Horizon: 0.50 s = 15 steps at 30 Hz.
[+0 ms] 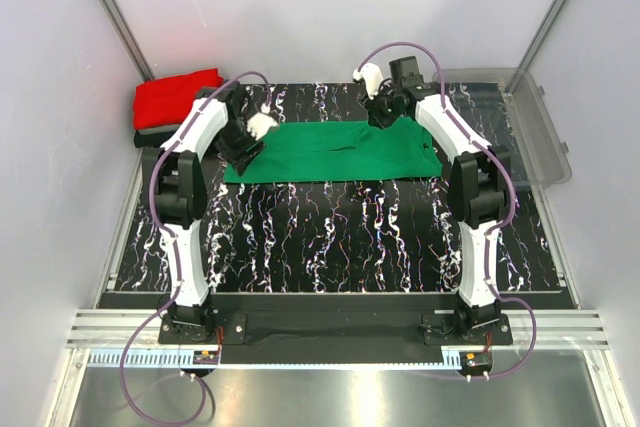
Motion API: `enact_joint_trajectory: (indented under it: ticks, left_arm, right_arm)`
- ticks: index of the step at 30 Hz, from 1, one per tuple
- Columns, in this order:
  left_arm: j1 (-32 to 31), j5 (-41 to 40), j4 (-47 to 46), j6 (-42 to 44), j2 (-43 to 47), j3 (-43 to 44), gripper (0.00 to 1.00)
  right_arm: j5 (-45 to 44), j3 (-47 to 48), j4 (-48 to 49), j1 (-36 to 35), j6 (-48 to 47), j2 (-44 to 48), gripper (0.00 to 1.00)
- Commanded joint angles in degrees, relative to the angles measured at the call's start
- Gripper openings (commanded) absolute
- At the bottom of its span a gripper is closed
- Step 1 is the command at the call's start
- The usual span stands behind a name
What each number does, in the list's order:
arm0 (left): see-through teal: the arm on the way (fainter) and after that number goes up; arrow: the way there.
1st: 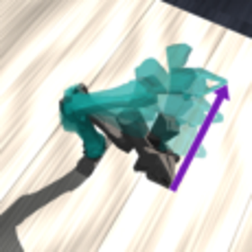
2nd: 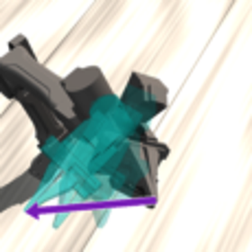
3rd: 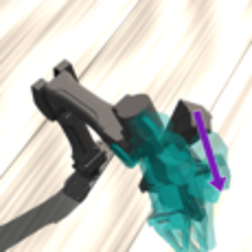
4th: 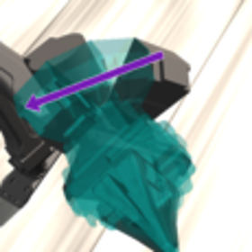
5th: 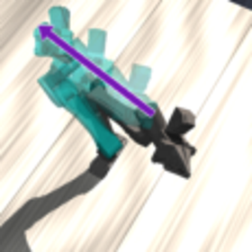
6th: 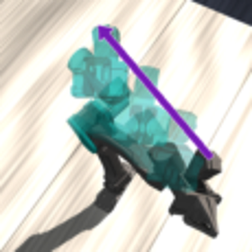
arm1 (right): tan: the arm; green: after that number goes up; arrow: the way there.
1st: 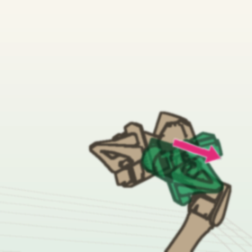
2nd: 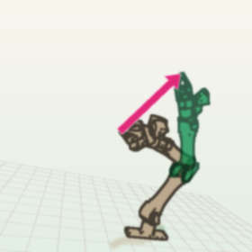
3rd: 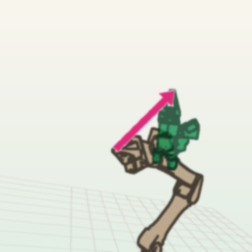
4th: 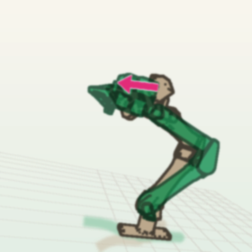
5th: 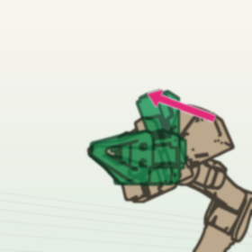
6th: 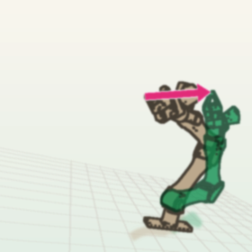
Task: Fold and stack the t-shirts
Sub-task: Fold the tshirt
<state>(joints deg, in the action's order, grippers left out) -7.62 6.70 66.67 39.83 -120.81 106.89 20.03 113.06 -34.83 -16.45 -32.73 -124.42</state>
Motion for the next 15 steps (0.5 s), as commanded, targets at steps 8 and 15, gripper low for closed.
enact_joint_trajectory:
  ticks: [8, 15]
  left_arm:
    - [0.6, -3.4, 3.7, 7.5, -4.2, -1.4, 0.6]
    - [0.6, -4.9, 1.7, 6.7, -7.8, -1.4, 0.57]
  right_arm:
    - [-0.3, -2.5, 0.6, -0.3, 0.4, 5.7, 0.27]
    - [-0.2, -3.7, 0.6, -0.3, 1.1, 5.4, 0.27]
